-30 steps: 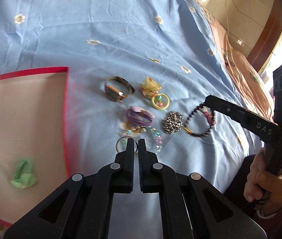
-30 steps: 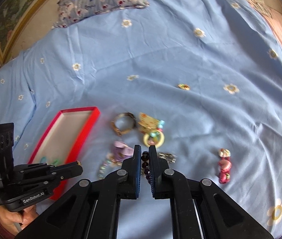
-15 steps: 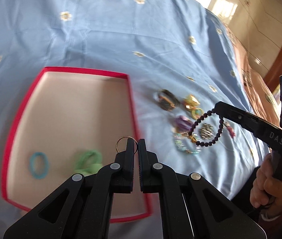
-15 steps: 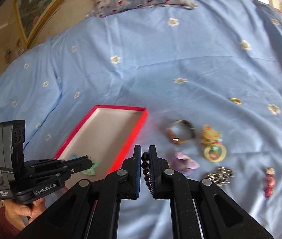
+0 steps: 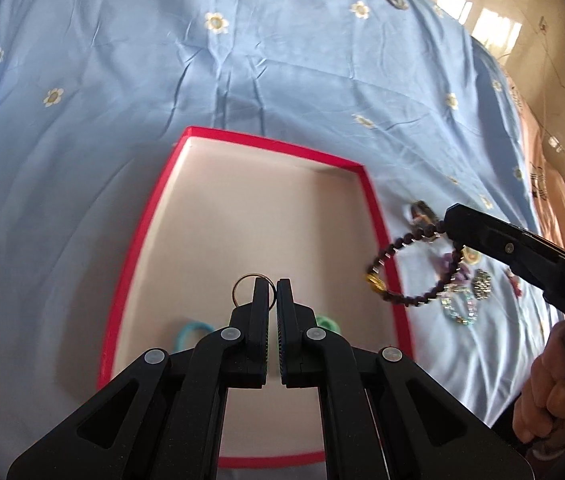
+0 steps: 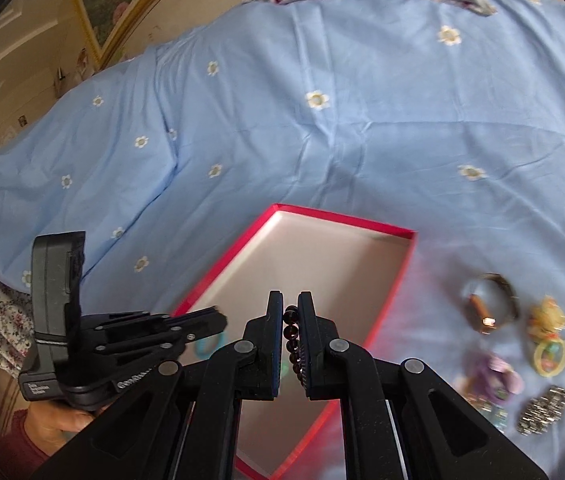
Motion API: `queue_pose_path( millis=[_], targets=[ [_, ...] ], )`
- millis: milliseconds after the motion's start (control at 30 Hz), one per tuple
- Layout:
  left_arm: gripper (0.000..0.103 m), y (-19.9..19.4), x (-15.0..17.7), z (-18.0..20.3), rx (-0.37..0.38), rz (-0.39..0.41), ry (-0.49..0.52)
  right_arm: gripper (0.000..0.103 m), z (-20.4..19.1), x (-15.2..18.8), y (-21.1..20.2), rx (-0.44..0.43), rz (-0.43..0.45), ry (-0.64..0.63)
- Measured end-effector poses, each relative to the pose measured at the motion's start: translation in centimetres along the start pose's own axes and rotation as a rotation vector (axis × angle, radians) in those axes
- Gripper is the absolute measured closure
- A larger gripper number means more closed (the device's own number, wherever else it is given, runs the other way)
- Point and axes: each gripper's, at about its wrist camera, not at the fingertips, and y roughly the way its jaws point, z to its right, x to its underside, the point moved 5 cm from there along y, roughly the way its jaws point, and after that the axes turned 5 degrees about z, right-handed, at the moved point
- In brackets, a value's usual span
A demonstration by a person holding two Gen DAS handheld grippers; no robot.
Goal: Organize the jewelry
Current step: 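Carry the ring and bracelet into the red box and open both tools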
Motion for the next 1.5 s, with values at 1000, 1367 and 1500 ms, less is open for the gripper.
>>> queue_pose_path(
  millis=[1000,1367,1500],
  targets=[
    [0.099,5.7,0.3,-1.4,-0.067,-0.137,0.066,0.096,4.3,3.5,8.7,0.061,-0.172,0.065],
    [0.080,5.5,0.0,-1.4,-0.077,-0.135,0.054,0.091,3.9,3.7,8.8,0.066,-0.188,0.036],
    [0.080,4.8,-0.1,-1.5,-0.075,-0.119,0.041,0.089,3.9,3.7,8.4,0.053,-0.177,0.053]
  ],
)
